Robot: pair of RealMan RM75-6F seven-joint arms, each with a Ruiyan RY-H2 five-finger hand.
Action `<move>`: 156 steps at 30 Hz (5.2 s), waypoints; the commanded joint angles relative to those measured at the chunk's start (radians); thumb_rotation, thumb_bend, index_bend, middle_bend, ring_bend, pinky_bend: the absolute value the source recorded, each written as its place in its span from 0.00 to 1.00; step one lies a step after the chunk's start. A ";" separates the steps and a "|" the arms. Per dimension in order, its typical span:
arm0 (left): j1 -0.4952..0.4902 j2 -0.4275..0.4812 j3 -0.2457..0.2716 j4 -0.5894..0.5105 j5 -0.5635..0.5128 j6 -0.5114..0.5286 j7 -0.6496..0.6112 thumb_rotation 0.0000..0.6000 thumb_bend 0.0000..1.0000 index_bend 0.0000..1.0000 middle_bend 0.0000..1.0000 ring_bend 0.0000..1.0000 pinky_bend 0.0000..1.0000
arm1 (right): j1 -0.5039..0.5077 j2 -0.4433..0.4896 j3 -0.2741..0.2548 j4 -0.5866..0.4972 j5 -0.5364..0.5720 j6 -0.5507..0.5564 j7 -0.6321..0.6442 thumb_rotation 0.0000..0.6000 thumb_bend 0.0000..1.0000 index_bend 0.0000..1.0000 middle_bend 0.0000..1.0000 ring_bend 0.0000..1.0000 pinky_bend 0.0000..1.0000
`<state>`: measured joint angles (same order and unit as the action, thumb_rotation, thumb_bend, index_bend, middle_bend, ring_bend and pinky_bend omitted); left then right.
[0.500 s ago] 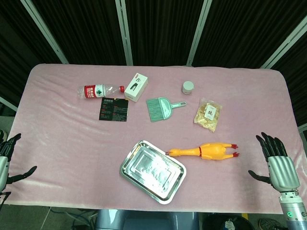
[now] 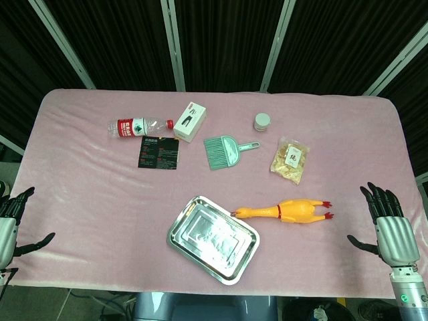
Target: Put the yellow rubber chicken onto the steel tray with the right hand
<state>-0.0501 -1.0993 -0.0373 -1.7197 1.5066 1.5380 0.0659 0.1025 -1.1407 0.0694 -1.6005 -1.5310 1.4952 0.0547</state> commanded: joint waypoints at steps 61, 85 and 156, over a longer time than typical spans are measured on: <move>-0.059 0.066 -0.021 -0.079 -0.055 -0.094 0.063 1.00 0.11 0.08 0.14 0.17 0.12 | 0.380 -0.136 0.000 0.191 0.181 -0.647 -0.058 1.00 0.11 0.29 0.23 0.17 0.11; -0.064 0.068 -0.020 -0.060 -0.084 -0.114 0.038 1.00 0.11 0.08 0.14 0.17 0.12 | 0.420 -0.197 0.021 0.242 0.220 -0.651 -0.040 1.00 0.50 0.85 0.64 0.61 0.75; -0.557 -0.229 -0.167 -0.253 0.104 -0.396 0.576 1.00 0.10 0.18 0.21 0.20 0.16 | 0.551 0.179 0.068 -0.227 0.235 -0.747 0.913 1.00 0.56 1.00 0.78 0.78 0.87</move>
<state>-0.5873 -1.2802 -0.1912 -1.9958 1.5961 1.1253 0.5619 0.6320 -0.9829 0.1168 -1.7929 -1.3355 0.7879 0.9689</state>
